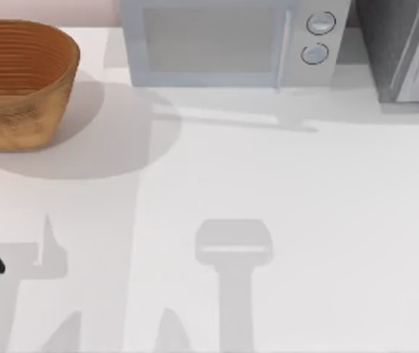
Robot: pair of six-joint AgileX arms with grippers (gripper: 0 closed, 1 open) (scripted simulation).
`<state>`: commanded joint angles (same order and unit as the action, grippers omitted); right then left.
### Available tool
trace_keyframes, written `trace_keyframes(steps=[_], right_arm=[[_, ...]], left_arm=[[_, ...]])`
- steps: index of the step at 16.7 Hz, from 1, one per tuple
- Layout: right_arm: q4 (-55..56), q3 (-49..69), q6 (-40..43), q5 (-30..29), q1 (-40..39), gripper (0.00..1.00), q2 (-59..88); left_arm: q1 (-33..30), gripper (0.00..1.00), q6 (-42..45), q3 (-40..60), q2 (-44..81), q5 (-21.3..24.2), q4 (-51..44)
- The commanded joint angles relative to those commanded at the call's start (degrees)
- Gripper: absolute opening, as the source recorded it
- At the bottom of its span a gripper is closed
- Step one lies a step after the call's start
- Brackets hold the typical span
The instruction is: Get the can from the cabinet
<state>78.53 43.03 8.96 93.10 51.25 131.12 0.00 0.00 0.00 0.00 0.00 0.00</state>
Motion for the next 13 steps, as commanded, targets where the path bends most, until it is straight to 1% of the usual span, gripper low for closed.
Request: trace_keyframes(steps=[5,13], right_arm=[[0.3,-0.6,0.7,0.2,-0.4,0.00,-0.3],[0.3,-0.6,0.7,0.2,-0.4,0.60,-0.3]], left_arm=[[0.0,1.00,0.0,0.0,0.0,0.0,0.0],[0.0,1.00,0.0,0.0,0.0,0.0,0.0]])
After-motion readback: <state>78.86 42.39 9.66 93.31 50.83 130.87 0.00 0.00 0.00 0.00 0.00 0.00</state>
